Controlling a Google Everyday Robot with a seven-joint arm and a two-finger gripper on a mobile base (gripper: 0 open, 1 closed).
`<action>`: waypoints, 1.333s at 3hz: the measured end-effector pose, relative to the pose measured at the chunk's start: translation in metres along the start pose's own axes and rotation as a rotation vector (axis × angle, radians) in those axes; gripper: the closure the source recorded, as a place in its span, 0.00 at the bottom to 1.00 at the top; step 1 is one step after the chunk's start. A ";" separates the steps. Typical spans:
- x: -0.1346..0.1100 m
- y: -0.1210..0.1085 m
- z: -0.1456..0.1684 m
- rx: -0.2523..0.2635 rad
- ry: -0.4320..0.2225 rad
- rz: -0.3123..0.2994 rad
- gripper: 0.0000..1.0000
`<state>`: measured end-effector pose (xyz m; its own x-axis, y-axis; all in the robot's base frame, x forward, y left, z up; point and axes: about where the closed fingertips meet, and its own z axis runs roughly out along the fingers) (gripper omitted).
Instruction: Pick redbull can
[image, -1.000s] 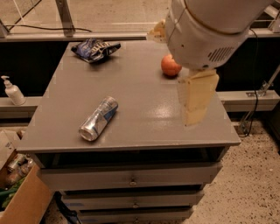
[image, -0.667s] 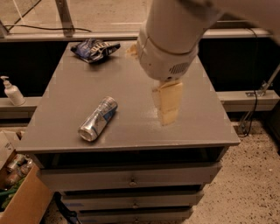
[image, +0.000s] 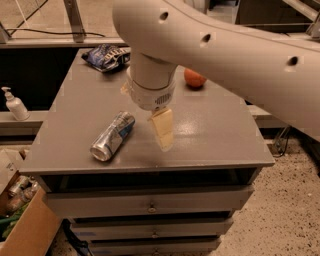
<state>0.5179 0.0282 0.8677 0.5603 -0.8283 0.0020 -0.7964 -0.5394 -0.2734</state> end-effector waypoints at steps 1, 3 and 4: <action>-0.018 -0.020 0.022 -0.026 0.000 -0.062 0.00; -0.043 -0.034 0.051 -0.083 0.008 -0.154 0.00; -0.043 -0.035 0.061 -0.102 0.008 -0.160 0.19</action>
Offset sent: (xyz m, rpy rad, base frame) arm 0.0104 0.0806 -0.0448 -0.1032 0.0477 0.1900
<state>0.5359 0.0919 0.8181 0.6804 -0.7314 0.0459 -0.7163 -0.6769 -0.1697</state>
